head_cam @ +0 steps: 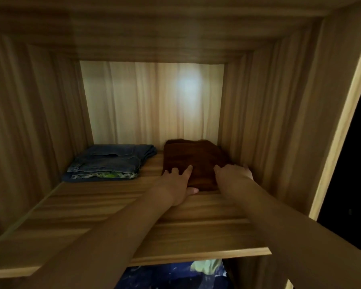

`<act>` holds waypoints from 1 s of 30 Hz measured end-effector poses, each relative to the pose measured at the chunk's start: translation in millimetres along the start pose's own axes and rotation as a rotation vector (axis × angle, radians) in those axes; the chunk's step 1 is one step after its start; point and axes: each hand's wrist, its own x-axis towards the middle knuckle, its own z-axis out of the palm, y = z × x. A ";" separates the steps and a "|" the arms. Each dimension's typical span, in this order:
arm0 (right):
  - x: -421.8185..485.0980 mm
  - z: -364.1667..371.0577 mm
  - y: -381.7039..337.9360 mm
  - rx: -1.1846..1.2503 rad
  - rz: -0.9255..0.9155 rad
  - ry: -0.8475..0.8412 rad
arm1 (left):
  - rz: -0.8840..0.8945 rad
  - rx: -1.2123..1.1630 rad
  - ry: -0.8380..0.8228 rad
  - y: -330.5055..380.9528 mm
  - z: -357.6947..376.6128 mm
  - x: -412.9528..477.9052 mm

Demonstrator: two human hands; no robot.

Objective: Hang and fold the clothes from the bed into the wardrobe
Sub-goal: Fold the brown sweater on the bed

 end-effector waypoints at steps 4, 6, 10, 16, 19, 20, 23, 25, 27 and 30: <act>6.4 -19.9 6.7 0.100 -0.071 -0.225 | 0.022 0.026 -0.076 -6.1 -12.3 2.8; 11.9 -41.7 17.0 0.346 -0.068 -0.422 | 0.038 -0.044 -0.171 -15.3 -30.6 7.3; 41.3 -58.1 25.4 0.519 -0.065 -0.184 | 0.049 -0.288 -0.041 -36.9 -50.2 38.1; 84.9 -0.3 0.8 0.516 -0.103 -0.066 | -0.053 -0.176 0.075 -48.1 -5.6 81.2; 110.9 5.7 0.4 0.512 -0.088 -0.150 | -0.055 -0.120 0.093 -53.9 -6.6 102.3; 117.9 5.4 -0.2 0.500 -0.085 -0.167 | -0.055 -0.119 0.116 -54.6 -10.1 109.9; 136.6 5.0 -6.0 0.456 -0.051 -0.183 | -0.085 -0.013 0.166 -52.5 -17.5 134.2; 148.1 5.3 -10.1 0.421 -0.010 -0.189 | -0.136 0.078 0.102 -48.3 -17.4 150.3; 160.5 3.4 -13.9 0.397 0.026 -0.211 | -0.177 0.114 0.077 -45.3 -16.3 165.7; 178.5 -2.0 -20.1 0.428 0.060 -0.258 | -0.154 0.072 0.153 -45.8 -12.6 182.6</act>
